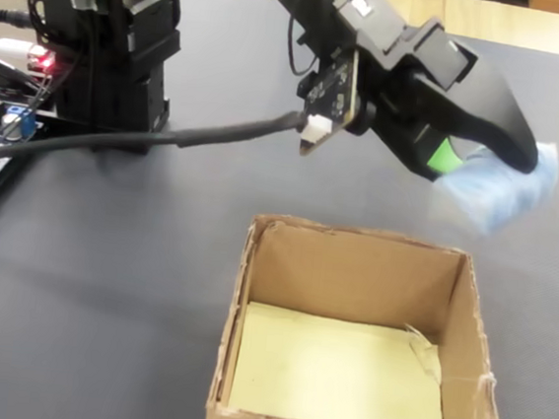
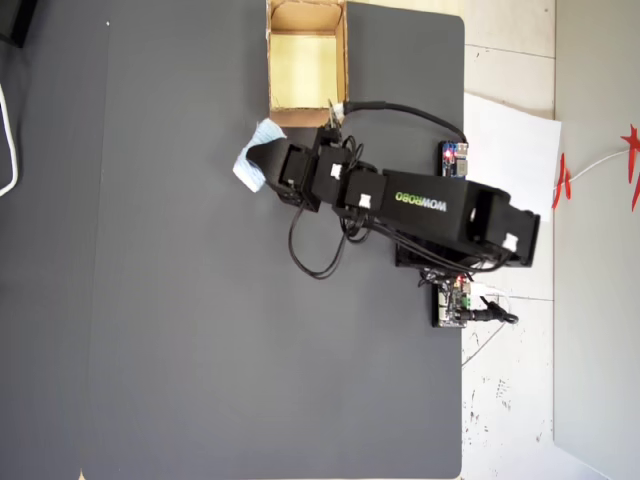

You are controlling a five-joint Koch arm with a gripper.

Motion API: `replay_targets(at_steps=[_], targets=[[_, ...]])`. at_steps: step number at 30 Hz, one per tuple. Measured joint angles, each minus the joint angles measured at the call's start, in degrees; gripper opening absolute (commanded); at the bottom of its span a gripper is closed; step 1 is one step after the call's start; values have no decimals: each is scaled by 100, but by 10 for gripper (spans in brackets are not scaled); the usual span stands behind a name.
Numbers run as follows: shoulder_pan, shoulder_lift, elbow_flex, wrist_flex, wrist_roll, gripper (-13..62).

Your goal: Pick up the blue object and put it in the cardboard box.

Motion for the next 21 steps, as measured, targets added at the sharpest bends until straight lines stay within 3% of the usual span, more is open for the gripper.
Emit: replay_targets(at_steps=[13,16,21], targets=[[2136,413,-9,290,88,97],[2312,413,-44,721,18,250],[2435,413,-193,1274,18,315]])
